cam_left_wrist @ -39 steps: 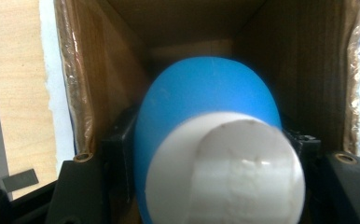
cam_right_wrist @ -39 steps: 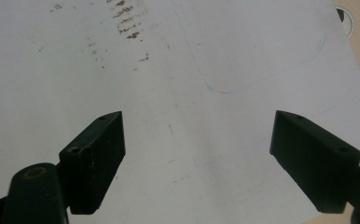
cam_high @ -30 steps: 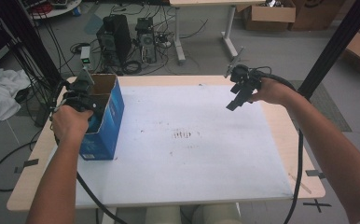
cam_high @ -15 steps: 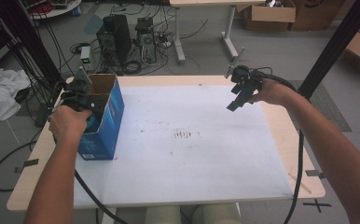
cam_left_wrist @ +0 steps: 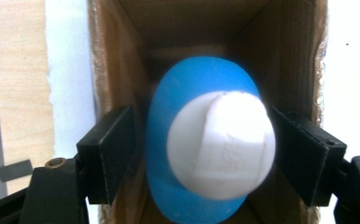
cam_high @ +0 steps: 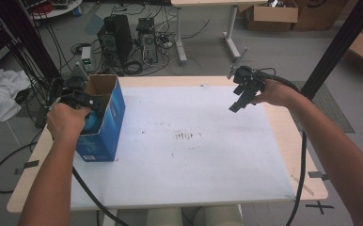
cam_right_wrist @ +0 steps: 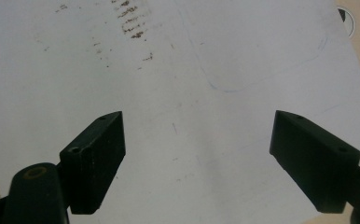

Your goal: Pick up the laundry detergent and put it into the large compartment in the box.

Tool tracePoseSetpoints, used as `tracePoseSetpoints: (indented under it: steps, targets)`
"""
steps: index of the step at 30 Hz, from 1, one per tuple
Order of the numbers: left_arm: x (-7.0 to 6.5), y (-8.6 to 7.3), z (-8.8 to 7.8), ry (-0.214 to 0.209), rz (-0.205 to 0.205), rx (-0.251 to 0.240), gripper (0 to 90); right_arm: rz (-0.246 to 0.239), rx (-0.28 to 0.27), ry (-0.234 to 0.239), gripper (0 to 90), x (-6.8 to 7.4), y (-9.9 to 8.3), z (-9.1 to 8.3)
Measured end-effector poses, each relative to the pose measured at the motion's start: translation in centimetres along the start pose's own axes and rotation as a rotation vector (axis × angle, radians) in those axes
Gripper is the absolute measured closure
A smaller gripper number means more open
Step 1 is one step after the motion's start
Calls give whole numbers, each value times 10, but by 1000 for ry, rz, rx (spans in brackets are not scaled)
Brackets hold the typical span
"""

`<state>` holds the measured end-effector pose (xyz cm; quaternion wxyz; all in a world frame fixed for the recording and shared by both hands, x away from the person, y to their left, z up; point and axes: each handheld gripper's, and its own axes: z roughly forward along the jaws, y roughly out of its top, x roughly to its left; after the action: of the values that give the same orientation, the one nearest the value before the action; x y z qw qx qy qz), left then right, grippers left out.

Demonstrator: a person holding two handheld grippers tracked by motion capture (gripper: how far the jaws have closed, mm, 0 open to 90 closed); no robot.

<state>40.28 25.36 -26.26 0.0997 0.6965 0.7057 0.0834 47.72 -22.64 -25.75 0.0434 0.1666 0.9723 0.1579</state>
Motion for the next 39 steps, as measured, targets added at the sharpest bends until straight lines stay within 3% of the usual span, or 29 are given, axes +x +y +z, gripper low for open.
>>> tracePoseSetpoints:
  steps: [16,22,26,39]
  targets:
    - [-2,-2,-24,3,10,-43,227,-8,-12,-9,181,4,-1,-6]
    - [-5,-4,-31,-19,21,-67,208,-7,-16,-11,182,6,-2,-9]
    - [-12,-4,-40,-27,66,-81,208,-10,-18,-16,182,7,-2,-11]
    - [-38,-3,-67,-56,160,-137,187,-15,-22,-18,182,12,0,-15]
